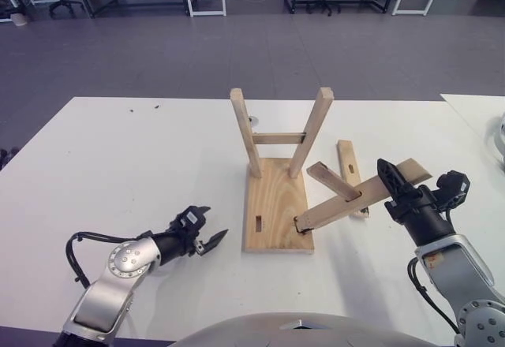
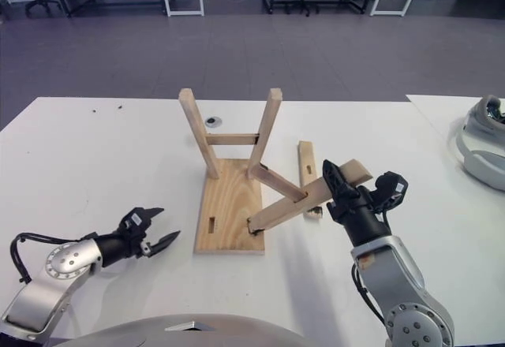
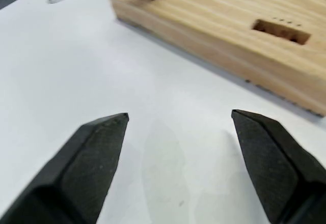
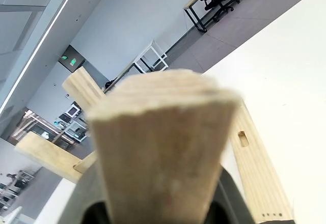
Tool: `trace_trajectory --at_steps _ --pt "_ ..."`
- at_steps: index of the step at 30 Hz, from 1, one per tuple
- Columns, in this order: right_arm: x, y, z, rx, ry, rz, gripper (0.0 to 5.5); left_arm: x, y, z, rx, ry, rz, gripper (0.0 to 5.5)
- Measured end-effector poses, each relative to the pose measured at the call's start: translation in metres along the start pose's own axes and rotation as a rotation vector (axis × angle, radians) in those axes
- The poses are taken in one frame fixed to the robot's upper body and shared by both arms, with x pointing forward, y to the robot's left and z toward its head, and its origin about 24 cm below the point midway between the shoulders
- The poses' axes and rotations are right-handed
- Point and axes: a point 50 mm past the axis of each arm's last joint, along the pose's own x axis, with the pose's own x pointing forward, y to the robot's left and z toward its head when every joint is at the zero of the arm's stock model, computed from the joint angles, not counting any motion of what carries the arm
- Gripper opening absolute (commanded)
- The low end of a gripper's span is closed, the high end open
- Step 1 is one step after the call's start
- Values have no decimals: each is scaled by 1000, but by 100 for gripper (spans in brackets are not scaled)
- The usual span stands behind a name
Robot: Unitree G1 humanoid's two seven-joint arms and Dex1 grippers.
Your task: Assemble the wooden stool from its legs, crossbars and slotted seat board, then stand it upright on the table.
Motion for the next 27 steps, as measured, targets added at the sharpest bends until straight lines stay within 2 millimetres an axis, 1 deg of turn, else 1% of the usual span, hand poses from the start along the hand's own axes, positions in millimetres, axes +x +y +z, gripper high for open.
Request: trace_trajectory --at_steps 1,3,5,7,9,10,12,13,15,19,20,22,24,25,27 --pt "1 0 2 -20 -8 -4 108 2 -2 1 -9 -3 -7 373" --pt "3 1 10 -97 -39 -8 108 6 -8 10 -45 -46 -32 373" --pt "11 10 22 -234 -83 4 108 9 -17 30 -117 -154 -78 373" --pt "16 16 25 -313 -89 17 108 10 -18 40 -144 -191 -98 373" --pt "24 31 20 -445 -47 98 107 11 -20 47 -169 -220 -108 373" --pt "26 35 12 -502 2 140 105 11 -20 50 -170 -227 -108 373" --pt "27 35 -1 -556 56 201 105 11 -19 51 -174 -225 -105 373" --pt "27 35 -3 -586 54 224 107 11 -18 54 -167 -231 -105 373" --pt "29 33 -4 -604 37 253 107 12 -16 56 -165 -230 -108 373" --pt "29 28 -5 -535 -2 250 107 14 -16 52 -146 -199 -113 373" --pt "30 27 -4 -512 -5 250 142 16 -16 47 -140 -168 -112 373" --pt "32 29 -1 -482 7 264 181 17 -15 43 -131 -144 -106 373" --pt "38 48 17 -463 -75 349 226 17 -12 42 -130 -143 -100 373" --pt "40 58 28 -450 -116 393 240 17 -10 42 -127 -145 -95 373" --pt "38 88 58 -433 -238 523 281 16 -7 45 -118 -155 -82 373"
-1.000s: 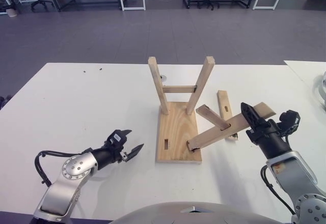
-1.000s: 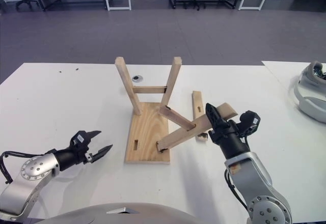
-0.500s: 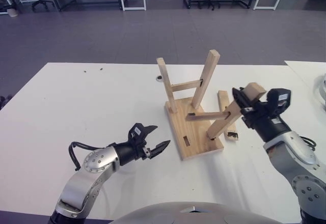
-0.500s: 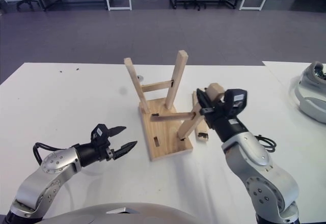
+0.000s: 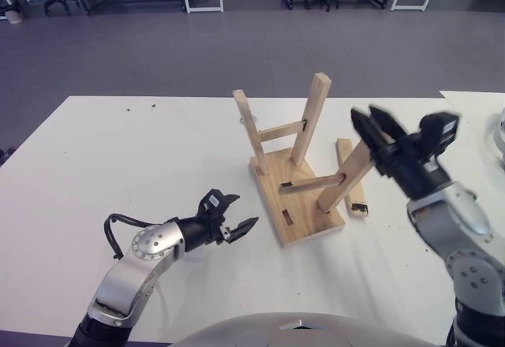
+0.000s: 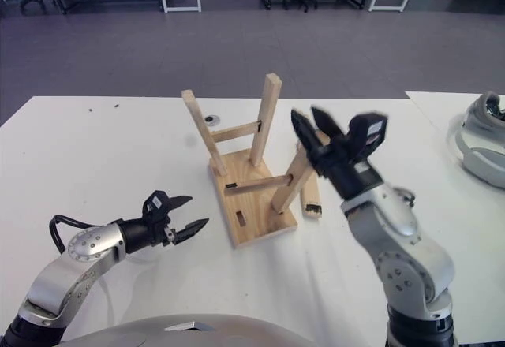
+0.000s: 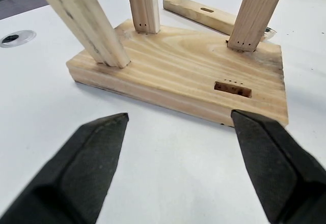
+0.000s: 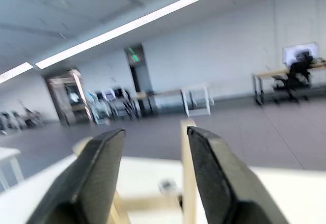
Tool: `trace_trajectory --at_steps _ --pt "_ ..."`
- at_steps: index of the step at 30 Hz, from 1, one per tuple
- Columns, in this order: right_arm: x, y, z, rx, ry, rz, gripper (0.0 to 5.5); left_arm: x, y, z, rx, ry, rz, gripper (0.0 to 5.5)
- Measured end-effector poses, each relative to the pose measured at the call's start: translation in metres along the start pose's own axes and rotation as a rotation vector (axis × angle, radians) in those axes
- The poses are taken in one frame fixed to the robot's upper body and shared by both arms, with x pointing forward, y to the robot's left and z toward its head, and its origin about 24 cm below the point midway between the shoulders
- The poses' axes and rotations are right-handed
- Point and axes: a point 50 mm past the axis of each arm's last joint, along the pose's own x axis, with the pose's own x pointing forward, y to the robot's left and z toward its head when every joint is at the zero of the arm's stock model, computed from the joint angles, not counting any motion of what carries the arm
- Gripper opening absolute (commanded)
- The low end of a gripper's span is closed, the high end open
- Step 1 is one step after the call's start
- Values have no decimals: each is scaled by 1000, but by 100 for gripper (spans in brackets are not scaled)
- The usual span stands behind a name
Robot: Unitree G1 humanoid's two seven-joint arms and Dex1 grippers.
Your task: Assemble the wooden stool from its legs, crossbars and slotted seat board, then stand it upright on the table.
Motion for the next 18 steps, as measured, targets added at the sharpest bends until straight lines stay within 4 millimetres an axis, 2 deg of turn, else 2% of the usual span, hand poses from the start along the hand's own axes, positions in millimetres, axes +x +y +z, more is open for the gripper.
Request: trace_trajectory --at_steps 2,3,5,6,7,8,10,11,13,18 --pt "8 3 35 0 -109 64 322 -2 3 1 4 -2 12 373" --pt "10 1 46 32 -141 74 334 -3 4 1 6 -2 15 373" --pt "14 -27 61 57 -173 -12 367 -4 6 0 6 -1 22 373" --pt "15 -46 60 44 -152 -94 382 -4 8 -1 5 0 27 373" --pt "16 -68 47 8 -66 -205 396 -4 10 -1 3 1 29 373" --pt "11 -87 24 -10 49 -312 402 -4 12 0 0 -6 37 373" --pt "-10 -104 -40 43 286 -454 402 -5 19 8 9 -44 60 373" --pt "-22 -105 -71 59 404 -482 402 -5 24 13 4 -71 84 373" --pt "-37 -103 -109 44 560 -482 402 -5 34 16 -7 -98 147 373" --pt "-65 -91 -160 -6 797 -498 402 -8 51 23 -10 -128 243 373"
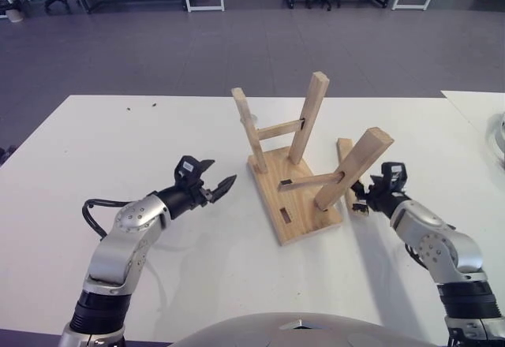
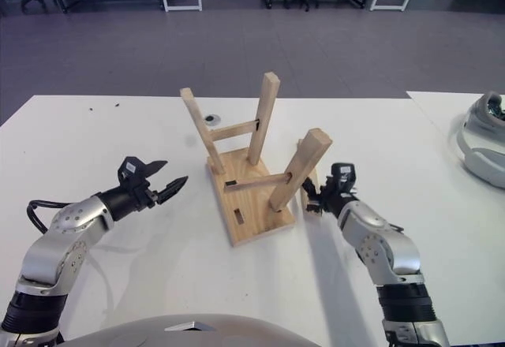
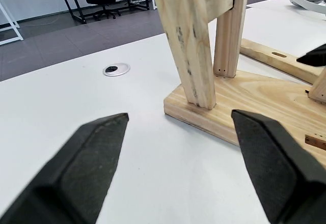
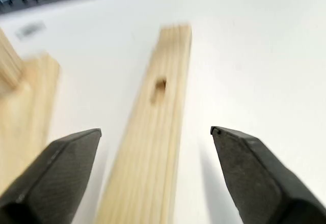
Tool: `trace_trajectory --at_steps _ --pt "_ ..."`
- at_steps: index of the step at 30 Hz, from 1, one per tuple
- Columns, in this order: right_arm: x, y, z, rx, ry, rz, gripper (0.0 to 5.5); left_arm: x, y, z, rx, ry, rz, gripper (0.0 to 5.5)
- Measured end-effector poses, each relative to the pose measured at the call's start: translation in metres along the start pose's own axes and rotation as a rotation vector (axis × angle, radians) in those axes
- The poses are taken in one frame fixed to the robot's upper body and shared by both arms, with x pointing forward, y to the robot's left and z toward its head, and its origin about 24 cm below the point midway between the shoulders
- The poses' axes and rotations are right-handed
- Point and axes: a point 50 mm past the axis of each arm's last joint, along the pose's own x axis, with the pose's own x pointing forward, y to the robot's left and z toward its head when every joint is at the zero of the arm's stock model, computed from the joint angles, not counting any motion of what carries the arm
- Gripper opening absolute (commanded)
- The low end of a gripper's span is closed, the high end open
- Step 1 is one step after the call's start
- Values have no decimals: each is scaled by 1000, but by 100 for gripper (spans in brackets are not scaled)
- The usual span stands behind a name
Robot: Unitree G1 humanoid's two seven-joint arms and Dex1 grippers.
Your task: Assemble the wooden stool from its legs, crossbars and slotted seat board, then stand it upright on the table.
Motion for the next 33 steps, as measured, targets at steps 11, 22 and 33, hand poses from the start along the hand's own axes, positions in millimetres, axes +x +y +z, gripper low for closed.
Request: trace_trajectory --at_steps 11,22,33 --pt "4 -6 0 -131 91 -54 243 5 1 15 -2 -56 32 373" --pt "-12 -18 123 -358 -565 -105 207 28 45 171 -272 -586 69 373" --pt "-81 140 224 -809 -1183 515 207 34 17 279 -555 -819 -534 373"
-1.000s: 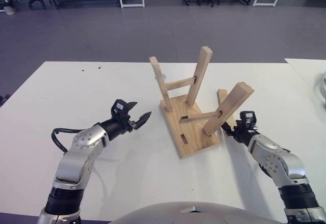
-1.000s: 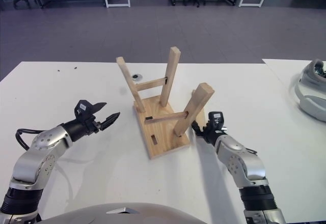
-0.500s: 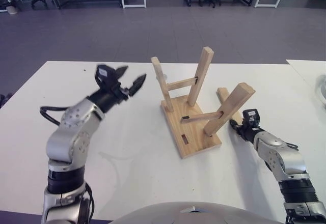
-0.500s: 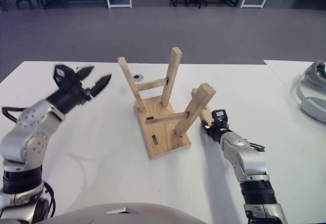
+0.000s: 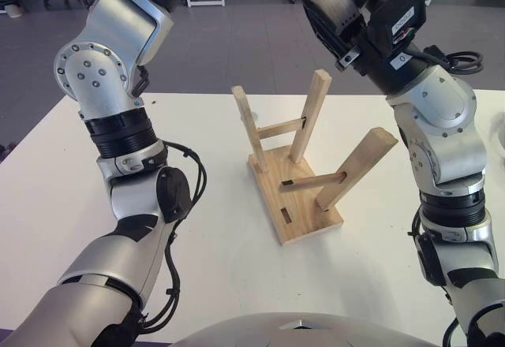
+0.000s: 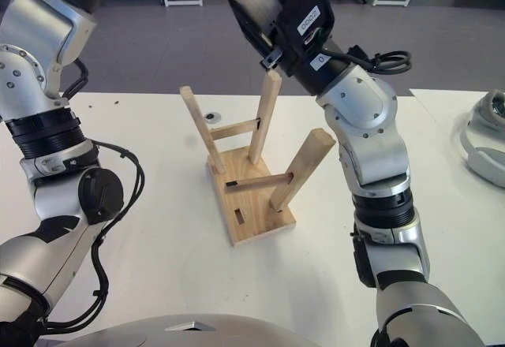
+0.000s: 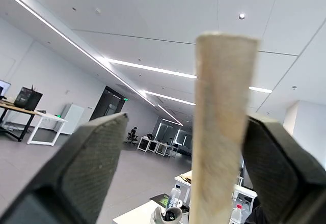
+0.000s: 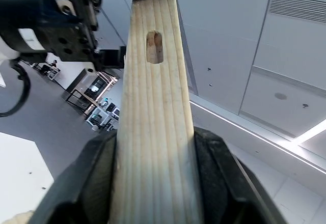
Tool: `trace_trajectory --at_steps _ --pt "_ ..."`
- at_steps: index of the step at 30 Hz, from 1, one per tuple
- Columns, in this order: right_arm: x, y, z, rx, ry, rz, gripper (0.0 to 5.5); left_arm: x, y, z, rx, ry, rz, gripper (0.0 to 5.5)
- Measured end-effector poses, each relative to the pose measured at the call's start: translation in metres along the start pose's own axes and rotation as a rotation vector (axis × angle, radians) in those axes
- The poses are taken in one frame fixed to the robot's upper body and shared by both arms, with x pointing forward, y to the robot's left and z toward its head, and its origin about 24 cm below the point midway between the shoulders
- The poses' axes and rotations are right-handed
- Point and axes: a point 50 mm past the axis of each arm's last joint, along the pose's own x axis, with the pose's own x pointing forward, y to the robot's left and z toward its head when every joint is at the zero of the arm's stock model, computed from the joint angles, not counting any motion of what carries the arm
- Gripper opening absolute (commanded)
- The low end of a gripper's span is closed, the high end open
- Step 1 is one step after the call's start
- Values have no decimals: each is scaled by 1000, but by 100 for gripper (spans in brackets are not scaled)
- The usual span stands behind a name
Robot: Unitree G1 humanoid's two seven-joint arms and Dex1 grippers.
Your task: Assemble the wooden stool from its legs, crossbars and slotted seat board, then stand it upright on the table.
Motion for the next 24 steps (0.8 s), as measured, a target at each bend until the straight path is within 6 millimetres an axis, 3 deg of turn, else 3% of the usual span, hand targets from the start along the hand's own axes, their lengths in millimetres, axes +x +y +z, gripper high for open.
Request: trace_trajectory --at_steps 3,16,20,24 --pt "0 4 -1 2 1 31 207 1 -2 -2 -9 11 -12 342" --pt "1 10 -2 54 6 26 207 -3 -9 0 53 12 -27 115" --pt "0 10 -3 55 14 26 207 -4 -10 0 73 24 -28 104" --pt "-3 14 0 40 9 37 307 -10 -5 -2 67 31 1 103"
